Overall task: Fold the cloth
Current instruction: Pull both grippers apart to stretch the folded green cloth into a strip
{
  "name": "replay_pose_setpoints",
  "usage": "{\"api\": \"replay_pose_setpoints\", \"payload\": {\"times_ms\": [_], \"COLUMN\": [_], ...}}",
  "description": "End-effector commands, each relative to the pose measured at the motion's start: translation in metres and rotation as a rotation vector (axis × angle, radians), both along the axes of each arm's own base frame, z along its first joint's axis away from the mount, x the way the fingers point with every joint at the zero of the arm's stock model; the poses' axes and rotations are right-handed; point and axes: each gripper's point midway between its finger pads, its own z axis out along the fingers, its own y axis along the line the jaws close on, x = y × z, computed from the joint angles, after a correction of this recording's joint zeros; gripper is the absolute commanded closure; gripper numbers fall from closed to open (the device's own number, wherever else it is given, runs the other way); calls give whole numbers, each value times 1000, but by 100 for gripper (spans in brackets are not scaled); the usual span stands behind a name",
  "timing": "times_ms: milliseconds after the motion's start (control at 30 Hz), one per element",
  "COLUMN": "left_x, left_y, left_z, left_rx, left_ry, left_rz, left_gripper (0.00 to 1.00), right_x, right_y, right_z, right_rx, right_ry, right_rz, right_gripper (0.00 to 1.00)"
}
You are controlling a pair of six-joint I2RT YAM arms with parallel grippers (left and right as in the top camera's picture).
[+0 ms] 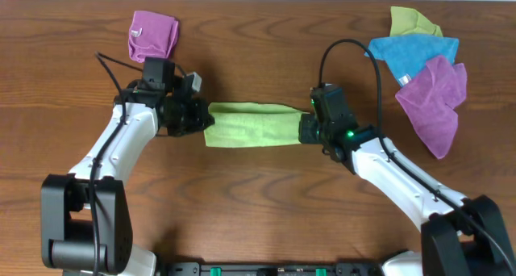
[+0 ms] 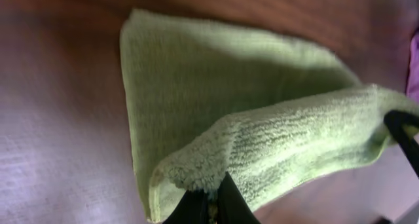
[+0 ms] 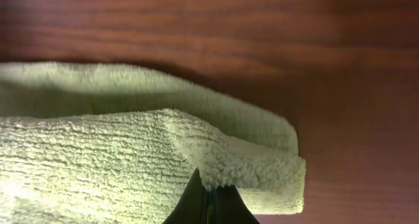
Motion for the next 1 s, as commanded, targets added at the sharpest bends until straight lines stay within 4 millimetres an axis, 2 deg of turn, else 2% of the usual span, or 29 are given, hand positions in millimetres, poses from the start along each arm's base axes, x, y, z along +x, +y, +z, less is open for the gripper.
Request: {"api": "replay_pose_setpoints", "payload": {"times_ms": [0, 167, 367, 633, 967], "left_x": [10, 22, 31, 39, 51], "left_y": [10, 12, 11, 10, 13], "left_z": [1, -1, -20, -46, -48], "left_rx": [42, 56, 58, 59, 75], "left_ry": [-24, -61, -51, -33, -77], "left_rz": [60, 79, 78, 78, 87], "left_gripper": [94, 94, 94, 94, 94], "right_x": [9, 21, 32, 37, 51], "right_y": [-10, -9, -14, -18, -16], "right_z": [-1, 1, -5, -25, -30], "right_rx": [-49, -52, -58, -105, -133], "right_ry": [-35, -81, -100, -85, -135], "right_rz": [-20, -6, -13, -2, 17], "right_gripper": [99, 99, 99, 99, 99]}}
